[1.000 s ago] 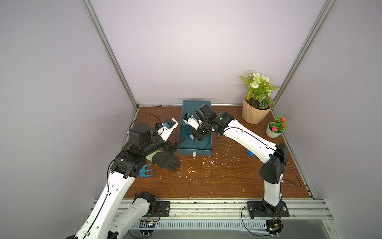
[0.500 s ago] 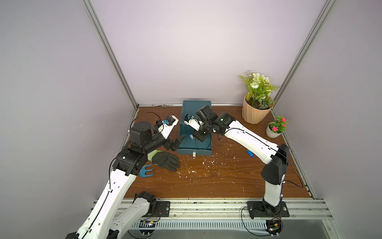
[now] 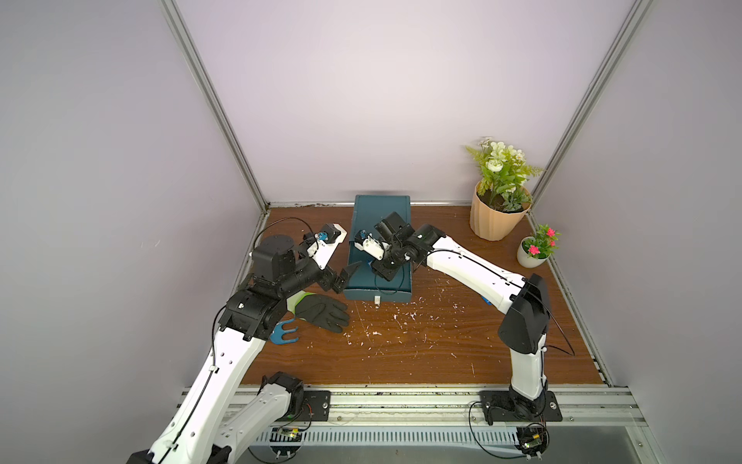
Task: Take the keys out of the drawer
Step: Pick up the key from the drawer.
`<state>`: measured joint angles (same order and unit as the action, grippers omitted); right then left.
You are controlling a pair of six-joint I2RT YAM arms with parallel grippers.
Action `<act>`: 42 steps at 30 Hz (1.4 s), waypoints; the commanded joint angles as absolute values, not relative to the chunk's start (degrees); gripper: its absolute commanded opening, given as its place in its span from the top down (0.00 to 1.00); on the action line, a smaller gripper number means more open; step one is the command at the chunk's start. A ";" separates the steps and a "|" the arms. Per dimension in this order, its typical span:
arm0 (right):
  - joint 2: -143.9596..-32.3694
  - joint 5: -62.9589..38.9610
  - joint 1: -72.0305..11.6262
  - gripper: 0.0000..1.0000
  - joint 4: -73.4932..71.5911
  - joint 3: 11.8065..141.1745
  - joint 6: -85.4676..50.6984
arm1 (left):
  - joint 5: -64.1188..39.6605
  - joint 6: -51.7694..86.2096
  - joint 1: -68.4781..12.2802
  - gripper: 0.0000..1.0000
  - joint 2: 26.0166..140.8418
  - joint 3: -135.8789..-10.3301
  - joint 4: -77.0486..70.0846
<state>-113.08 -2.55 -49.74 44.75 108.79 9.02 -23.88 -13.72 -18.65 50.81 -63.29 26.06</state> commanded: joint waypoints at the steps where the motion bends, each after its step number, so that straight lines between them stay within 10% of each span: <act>1: -113.12 -4.07 -49.48 0.72 43.77 108.02 7.65 | -23.43 -14.61 -19.12 0.02 49.97 -64.34 27.35; 15: -110.53 -2.55 -49.49 1.00 44.65 109.74 6.94 | -23.56 -15.56 -19.07 0.02 48.50 -63.35 27.84; 42: -86.76 3.59 -45.30 1.00 27.40 97.51 2.26 | -23.61 -12.22 -23.56 0.01 53.78 -65.17 15.50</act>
